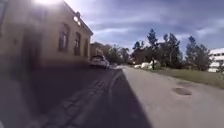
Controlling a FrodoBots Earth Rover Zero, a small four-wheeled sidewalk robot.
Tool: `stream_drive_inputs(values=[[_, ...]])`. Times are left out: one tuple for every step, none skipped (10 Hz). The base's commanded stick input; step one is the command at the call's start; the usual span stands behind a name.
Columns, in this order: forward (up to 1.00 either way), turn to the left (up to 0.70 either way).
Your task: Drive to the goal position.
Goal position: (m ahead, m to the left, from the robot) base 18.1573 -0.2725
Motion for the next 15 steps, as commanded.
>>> stream_drive_inputs(values=[[0.7, -0.28], [0.7, -0.28], [0.7, -0.28], [0.7, -0.28], [0.7, -0.28], [0.7, -0.28], [0.7, -0.28], [0.7, -0.28], [0.7, -0.28], [0.7, -0.17], [0.7, 0.04], [0.7, 0.1], [0.7, 0.07], [0.7, 0.07], [0.7, 0.07]])
